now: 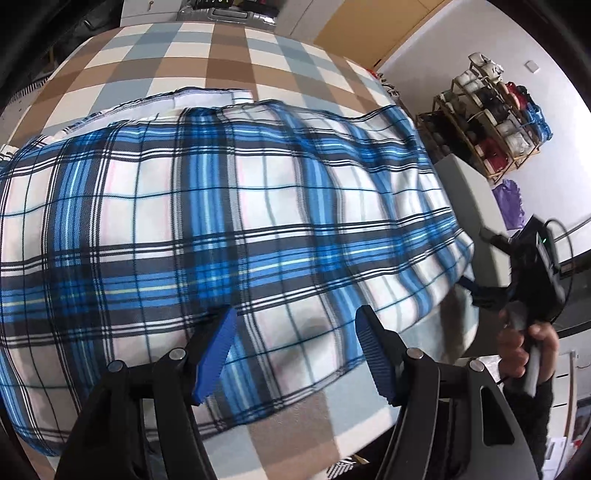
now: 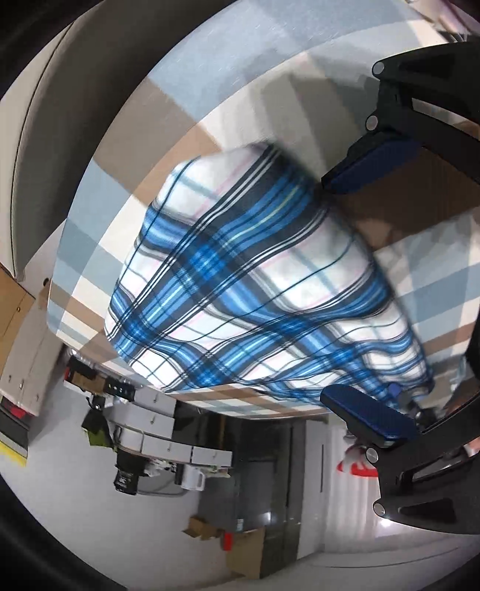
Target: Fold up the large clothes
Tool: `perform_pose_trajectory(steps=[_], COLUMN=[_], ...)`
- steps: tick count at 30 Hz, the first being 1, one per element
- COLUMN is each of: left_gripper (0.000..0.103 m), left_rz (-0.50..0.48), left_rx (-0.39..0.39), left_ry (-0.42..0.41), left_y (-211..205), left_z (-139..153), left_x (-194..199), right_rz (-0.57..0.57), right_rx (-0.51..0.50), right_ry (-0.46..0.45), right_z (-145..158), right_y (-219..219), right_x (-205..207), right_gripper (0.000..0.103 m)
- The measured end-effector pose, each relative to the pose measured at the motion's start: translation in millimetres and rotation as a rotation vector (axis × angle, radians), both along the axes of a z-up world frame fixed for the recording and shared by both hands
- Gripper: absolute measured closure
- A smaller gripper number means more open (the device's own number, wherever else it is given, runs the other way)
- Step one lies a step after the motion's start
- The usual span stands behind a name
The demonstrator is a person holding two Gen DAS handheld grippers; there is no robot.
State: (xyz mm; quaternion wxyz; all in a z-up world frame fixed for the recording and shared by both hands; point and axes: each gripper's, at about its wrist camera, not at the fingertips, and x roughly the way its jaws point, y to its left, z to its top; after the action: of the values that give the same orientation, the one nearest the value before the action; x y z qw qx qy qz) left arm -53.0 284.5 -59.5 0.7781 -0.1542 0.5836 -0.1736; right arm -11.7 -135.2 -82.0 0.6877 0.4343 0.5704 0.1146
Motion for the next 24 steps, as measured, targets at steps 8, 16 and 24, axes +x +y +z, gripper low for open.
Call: perform_pose_trajectory(steps=[8, 16, 24], left_gripper=[0.042, 0.042, 0.041], left_rz=[-0.054, -0.048, -0.039], left_rx=[0.031, 0.025, 0.048], left_ry=[-0.008, 0.010, 0.002], left_y=[0, 0, -3], left_z=[-5, -6, -5], left_x=[-3, -2, -3], right_rz=[0.060, 0.026, 0.045], right_rx=[-0.198, -0.134, -0.191], right_ry=[-0.350, -0.100, -0.130], right_z=[43, -1, 2], right_y=[47, 42, 55], right_x=[13, -1, 5], right_gripper=[0.000, 0.000, 0.000])
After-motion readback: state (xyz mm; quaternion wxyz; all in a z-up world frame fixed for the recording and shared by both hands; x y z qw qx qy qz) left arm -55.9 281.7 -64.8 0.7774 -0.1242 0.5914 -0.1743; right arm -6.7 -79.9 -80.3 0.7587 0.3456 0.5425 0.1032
